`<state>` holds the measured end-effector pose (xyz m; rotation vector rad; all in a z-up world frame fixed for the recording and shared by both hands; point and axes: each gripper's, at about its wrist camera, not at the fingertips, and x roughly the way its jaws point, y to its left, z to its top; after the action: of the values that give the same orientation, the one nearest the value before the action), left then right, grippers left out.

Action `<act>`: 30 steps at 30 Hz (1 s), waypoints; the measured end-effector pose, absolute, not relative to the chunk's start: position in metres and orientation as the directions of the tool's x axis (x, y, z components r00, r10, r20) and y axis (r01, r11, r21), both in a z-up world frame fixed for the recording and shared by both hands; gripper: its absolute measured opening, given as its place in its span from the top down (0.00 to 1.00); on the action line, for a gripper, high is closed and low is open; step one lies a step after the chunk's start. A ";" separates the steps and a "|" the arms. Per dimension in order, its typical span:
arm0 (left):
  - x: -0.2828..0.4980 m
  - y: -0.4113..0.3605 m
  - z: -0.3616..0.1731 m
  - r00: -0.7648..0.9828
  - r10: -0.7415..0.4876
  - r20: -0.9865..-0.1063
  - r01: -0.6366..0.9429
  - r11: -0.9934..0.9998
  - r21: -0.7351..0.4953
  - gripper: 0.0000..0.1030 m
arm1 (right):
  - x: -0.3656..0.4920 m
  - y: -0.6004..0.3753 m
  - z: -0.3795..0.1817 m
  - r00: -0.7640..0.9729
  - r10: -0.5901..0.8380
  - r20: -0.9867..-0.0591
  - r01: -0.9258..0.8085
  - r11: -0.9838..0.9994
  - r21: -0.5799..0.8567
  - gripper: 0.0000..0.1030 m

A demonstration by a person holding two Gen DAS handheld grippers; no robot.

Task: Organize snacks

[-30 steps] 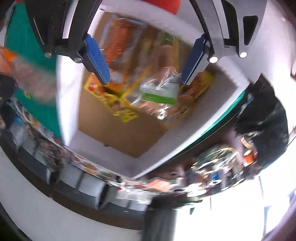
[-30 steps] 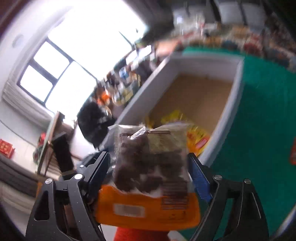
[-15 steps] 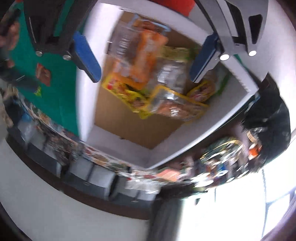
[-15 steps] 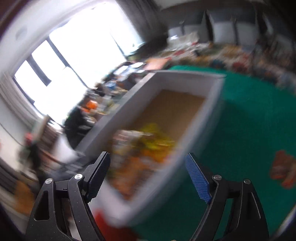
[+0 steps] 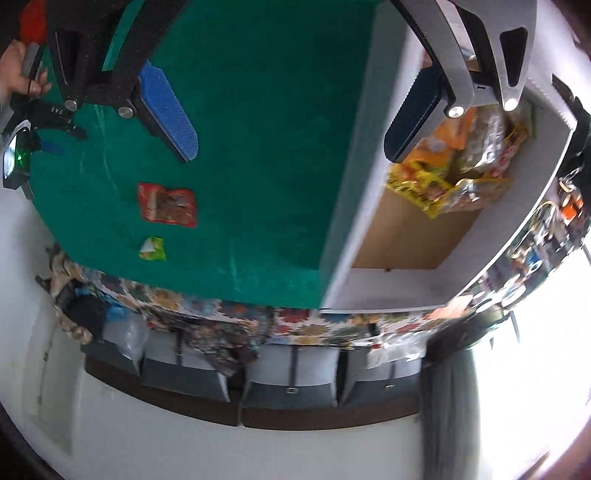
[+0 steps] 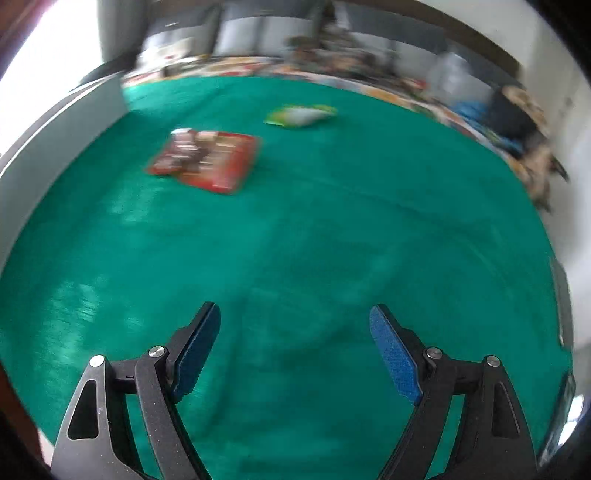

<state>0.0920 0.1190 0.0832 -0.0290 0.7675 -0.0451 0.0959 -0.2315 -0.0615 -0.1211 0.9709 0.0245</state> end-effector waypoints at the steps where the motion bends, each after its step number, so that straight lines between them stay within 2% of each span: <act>1: 0.093 0.112 0.083 0.718 -0.058 -0.694 0.040 0.998 -0.042 0.03 | 0.093 -0.244 -0.064 0.566 -0.047 -0.823 -0.051 0.994 -0.092 0.17; 6: 0.101 0.080 0.072 0.690 -0.094 -0.718 0.077 0.995 -0.056 0.03 | 0.083 -0.281 -0.066 0.574 -0.095 -0.813 0.041 0.995 -0.087 0.17; 12: 0.116 0.040 0.012 0.561 -0.175 -0.809 0.142 0.983 -0.114 0.03 | 0.084 -0.318 -0.079 0.589 -0.090 -0.803 0.117 0.993 -0.026 0.17; 17: 0.117 0.005 -0.029 0.488 -0.179 -0.854 0.209 0.974 -0.085 0.03 | 0.086 -0.331 -0.080 0.611 -0.091 -0.787 0.154 0.988 0.005 0.15; 23: 0.128 -0.033 -0.047 0.431 -0.207 -0.878 0.258 0.961 -0.100 0.03 | 0.087 -0.331 -0.080 0.608 -0.091 -0.789 0.151 0.989 0.002 0.13; 30: 0.156 -0.070 -0.058 0.381 -0.294 -0.877 0.230 0.948 -0.218 0.03 | 0.086 -0.331 -0.080 0.608 -0.091 -0.789 0.150 0.989 0.002 0.13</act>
<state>0.1557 -0.0698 -0.0580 -0.0640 1.1318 -0.3346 0.0864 -0.3313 -0.0795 0.0707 0.9066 -0.1394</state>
